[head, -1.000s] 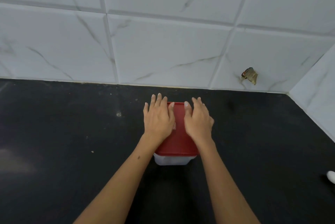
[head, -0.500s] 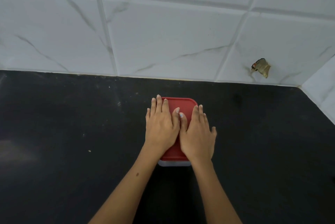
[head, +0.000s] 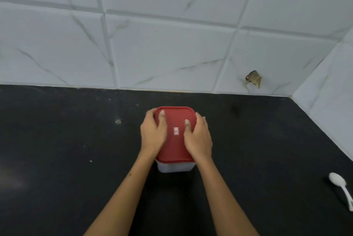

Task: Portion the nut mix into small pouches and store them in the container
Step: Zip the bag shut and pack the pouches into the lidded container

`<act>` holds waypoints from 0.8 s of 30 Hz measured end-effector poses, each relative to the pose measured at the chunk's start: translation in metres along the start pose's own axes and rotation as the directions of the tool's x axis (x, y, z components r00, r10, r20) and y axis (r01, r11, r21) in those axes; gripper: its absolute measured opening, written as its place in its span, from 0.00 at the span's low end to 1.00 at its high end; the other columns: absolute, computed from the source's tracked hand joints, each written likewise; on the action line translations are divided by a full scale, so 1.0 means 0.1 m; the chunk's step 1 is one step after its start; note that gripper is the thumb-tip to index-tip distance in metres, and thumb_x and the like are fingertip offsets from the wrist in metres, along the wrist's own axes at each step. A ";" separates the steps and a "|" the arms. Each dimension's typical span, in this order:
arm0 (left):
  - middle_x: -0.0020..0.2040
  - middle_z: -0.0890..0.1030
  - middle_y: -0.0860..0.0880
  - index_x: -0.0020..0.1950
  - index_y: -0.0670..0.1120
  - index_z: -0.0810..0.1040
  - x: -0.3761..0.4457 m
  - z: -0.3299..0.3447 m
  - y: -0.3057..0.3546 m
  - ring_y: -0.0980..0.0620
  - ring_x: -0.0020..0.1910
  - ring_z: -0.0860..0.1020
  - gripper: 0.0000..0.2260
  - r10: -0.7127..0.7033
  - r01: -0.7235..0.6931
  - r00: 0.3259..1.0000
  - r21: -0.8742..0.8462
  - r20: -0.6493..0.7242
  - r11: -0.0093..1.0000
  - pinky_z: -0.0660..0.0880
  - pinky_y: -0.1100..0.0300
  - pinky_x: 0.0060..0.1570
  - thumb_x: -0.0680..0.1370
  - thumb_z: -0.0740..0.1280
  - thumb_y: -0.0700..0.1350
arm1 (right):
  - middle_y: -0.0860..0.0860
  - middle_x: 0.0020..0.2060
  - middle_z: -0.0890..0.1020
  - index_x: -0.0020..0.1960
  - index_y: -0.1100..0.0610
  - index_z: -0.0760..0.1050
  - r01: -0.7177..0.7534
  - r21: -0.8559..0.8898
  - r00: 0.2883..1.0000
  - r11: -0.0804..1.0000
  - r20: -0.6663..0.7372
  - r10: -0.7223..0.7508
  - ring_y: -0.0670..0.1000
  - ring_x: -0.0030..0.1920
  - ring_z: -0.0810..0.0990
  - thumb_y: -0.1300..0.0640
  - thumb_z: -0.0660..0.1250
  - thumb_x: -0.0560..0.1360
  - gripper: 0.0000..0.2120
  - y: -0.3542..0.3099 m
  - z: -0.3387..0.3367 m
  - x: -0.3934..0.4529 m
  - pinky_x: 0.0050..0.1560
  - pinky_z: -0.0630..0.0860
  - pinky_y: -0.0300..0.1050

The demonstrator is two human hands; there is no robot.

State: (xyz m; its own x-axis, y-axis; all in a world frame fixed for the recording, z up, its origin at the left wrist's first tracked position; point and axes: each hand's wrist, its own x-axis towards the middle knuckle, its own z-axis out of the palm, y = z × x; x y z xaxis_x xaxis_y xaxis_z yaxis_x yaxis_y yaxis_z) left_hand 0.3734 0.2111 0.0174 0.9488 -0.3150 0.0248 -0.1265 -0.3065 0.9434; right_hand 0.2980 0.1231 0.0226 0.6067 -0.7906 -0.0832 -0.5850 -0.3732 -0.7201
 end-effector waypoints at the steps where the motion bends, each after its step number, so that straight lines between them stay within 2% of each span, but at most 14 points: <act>1: 0.64 0.76 0.45 0.69 0.41 0.70 -0.01 -0.06 -0.01 0.50 0.62 0.74 0.19 -0.053 0.053 0.999 -0.023 -0.006 0.998 0.68 0.60 0.57 0.82 0.58 0.51 | 0.53 0.75 0.61 0.76 0.52 0.56 -0.047 0.131 0.999 0.990 0.011 0.045 0.53 0.71 0.65 0.46 0.55 0.80 0.26 0.00 -0.05 0.02 0.67 0.66 0.52; 3: 0.66 0.75 0.44 0.70 0.42 0.70 -0.03 -0.12 -0.08 0.47 0.64 0.74 0.22 -0.166 0.167 0.986 -0.037 0.026 0.985 0.70 0.53 0.63 0.82 0.57 0.54 | 0.53 0.71 0.67 0.74 0.53 0.59 -0.143 0.300 0.990 0.943 0.041 0.137 0.54 0.69 0.68 0.47 0.58 0.80 0.25 0.04 -0.15 0.04 0.66 0.68 0.50; 4: 0.65 0.76 0.44 0.69 0.42 0.72 -0.04 -0.14 -0.12 0.46 0.62 0.75 0.22 -0.218 0.221 0.975 -0.049 0.052 0.974 0.72 0.50 0.63 0.81 0.57 0.54 | 0.53 0.69 0.70 0.73 0.54 0.61 -0.168 0.293 0.986 0.941 0.066 0.156 0.54 0.67 0.70 0.47 0.58 0.79 0.24 0.07 -0.19 0.03 0.65 0.69 0.50; 7: 0.59 0.79 0.45 0.66 0.42 0.74 -0.21 -0.11 -0.18 0.48 0.56 0.76 0.17 -0.311 0.321 0.945 -0.109 0.099 0.941 0.73 0.55 0.53 0.82 0.57 0.50 | 0.53 0.60 0.77 0.66 0.55 0.70 -0.192 0.238 0.978 0.952 0.133 0.163 0.53 0.59 0.76 0.49 0.59 0.79 0.18 0.16 -0.18 -0.08 0.61 0.73 0.52; 11: 0.50 0.77 0.49 0.66 0.43 0.73 -0.37 -0.02 -0.10 0.50 0.49 0.75 0.14 -0.277 0.281 0.960 -0.114 0.047 0.953 0.70 0.56 0.48 0.82 0.57 0.43 | 0.50 0.54 0.79 0.62 0.54 0.74 -0.178 0.312 0.983 0.933 0.103 0.154 0.53 0.57 0.76 0.50 0.56 0.80 0.15 0.18 -0.13 -0.21 0.59 0.74 0.55; 16: 0.55 0.78 0.47 0.67 0.43 0.72 -0.59 0.14 0.00 0.48 0.51 0.75 0.15 -0.273 0.274 0.962 -0.123 0.023 0.954 0.71 0.55 0.50 0.81 0.57 0.41 | 0.49 0.50 0.80 0.58 0.53 0.76 -0.201 0.385 0.979 0.901 0.097 0.177 0.51 0.52 0.78 0.54 0.55 0.81 0.13 0.36 -0.34 -0.28 0.56 0.77 0.50; 20: 0.52 0.79 0.47 0.65 0.44 0.74 -0.76 0.43 0.16 0.48 0.51 0.77 0.14 -0.268 0.269 0.963 -0.170 0.026 0.948 0.73 0.54 0.50 0.81 0.57 0.41 | 0.48 0.46 0.80 0.55 0.53 0.76 -0.171 0.425 0.985 0.889 0.062 0.160 0.46 0.45 0.78 0.55 0.54 0.81 0.12 0.58 -0.67 -0.23 0.46 0.74 0.42; 24: 0.54 0.80 0.46 0.64 0.45 0.75 -0.92 0.77 0.33 0.47 0.53 0.78 0.14 -0.262 0.261 0.965 -0.196 0.025 0.945 0.75 0.50 0.56 0.81 0.56 0.40 | 0.50 0.46 0.81 0.54 0.55 0.78 -0.162 0.418 0.986 0.894 0.027 0.167 0.48 0.45 0.79 0.56 0.55 0.81 0.13 0.79 -0.99 -0.13 0.48 0.76 0.45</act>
State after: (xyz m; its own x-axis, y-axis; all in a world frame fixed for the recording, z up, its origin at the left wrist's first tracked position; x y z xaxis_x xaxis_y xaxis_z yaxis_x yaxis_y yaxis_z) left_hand 0.2598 0.1608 0.0205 0.9412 -0.2463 -0.2312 0.1851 -0.1963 0.9629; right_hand 0.1906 0.0563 0.0351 0.5152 -0.8283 -0.2205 -0.3964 -0.0022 -0.9181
